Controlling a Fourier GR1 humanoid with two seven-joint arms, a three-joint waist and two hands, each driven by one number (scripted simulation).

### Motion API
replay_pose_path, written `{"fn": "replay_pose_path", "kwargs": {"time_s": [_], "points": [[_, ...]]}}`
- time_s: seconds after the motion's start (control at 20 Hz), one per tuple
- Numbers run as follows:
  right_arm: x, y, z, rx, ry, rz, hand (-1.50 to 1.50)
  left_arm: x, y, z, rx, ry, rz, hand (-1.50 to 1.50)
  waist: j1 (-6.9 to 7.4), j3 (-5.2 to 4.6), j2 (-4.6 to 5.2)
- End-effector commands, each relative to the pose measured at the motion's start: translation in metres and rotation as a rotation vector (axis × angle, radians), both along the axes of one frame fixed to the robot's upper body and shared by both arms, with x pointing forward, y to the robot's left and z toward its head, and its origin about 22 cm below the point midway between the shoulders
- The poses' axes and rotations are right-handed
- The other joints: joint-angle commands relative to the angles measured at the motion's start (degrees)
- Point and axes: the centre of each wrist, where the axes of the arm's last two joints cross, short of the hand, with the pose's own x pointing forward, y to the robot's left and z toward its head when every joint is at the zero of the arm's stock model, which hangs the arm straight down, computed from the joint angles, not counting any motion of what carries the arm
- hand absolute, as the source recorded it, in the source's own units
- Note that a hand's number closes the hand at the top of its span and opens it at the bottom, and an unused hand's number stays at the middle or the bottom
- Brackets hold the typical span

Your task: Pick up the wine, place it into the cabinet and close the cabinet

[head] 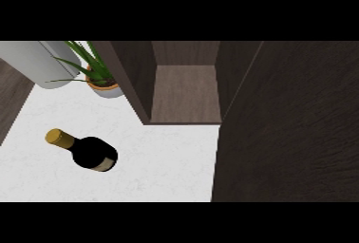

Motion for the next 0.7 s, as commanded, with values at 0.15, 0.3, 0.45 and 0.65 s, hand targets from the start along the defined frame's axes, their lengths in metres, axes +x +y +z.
{"fn": "replay_pose_path", "kwargs": {"time_s": [0.15, 0.3, 0.45, 0.65], "points": [[-0.040, -0.001, 0.033, 0.015, 0.000, 0.034, -1.50, -0.012, 0.077, 0.045, -0.040, 0.017, -0.043, -1.50, -0.26, 0.08, 0.27], [-0.048, -0.002, 0.033, 0.021, 0.005, 0.039, -1.50, -0.011, 0.091, 0.066, -0.066, 0.023, -0.029, -1.50, -0.75, 0.15, 0.22], [-0.050, -0.002, 0.042, 0.009, 0.003, 0.044, -1.50, -0.022, 0.104, 0.072, -0.054, 0.022, -0.043, -1.50, -0.36, 0.11, 0.23], [-0.050, -0.004, 0.039, 0.030, 0.003, 0.022, -1.50, -0.032, 0.112, 0.053, -0.077, 0.043, -0.022, -1.50, -0.21, 0.14, 0.26]]}}
